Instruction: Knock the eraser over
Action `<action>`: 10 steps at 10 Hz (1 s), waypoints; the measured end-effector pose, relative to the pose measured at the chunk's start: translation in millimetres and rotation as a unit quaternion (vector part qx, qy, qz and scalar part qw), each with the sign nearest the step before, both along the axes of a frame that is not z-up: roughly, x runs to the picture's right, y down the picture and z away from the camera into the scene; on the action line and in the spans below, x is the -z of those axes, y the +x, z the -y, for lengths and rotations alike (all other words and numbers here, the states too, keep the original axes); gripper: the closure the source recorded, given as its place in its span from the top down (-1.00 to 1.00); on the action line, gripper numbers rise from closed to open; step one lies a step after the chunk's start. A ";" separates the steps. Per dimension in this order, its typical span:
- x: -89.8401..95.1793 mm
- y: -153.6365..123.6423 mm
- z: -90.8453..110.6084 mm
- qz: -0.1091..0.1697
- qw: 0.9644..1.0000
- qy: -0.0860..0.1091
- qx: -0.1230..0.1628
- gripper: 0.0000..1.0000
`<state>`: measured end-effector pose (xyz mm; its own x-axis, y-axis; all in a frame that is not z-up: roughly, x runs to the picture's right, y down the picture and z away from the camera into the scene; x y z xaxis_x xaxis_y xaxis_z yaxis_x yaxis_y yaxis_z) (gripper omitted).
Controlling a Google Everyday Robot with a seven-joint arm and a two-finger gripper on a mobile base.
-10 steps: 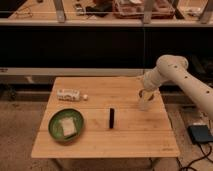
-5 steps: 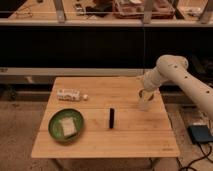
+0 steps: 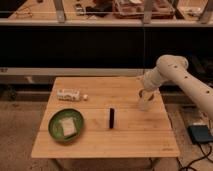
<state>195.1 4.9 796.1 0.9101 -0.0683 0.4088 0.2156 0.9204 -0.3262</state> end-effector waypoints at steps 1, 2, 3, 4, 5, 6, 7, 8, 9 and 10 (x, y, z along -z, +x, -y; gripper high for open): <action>0.0 0.0 0.0 0.000 1.000 0.000 0.000 0.52; 0.0 0.0 0.0 0.000 1.000 0.000 0.000 0.52; 0.0 0.0 0.0 0.000 1.000 0.000 0.000 0.52; 0.1 0.1 0.3 0.000 1.000 0.000 0.000 0.52; 1.0 -0.1 0.3 0.001 1.000 -0.002 0.000 0.52; 8.0 -4.5 1.7 0.012 1.000 -0.006 0.006 0.52; 20.5 -16.6 0.2 0.037 0.999 -0.014 0.014 0.52; 34.5 -29.4 -4.6 0.066 0.997 -0.021 0.020 0.52; 44.3 -34.6 -12.2 0.085 0.996 -0.026 0.024 0.52; 55.3 -38.9 -33.8 0.112 0.993 -0.033 0.028 0.39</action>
<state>156.2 38.6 740.8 0.7909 -0.0827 0.6064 0.3398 0.8834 -0.3227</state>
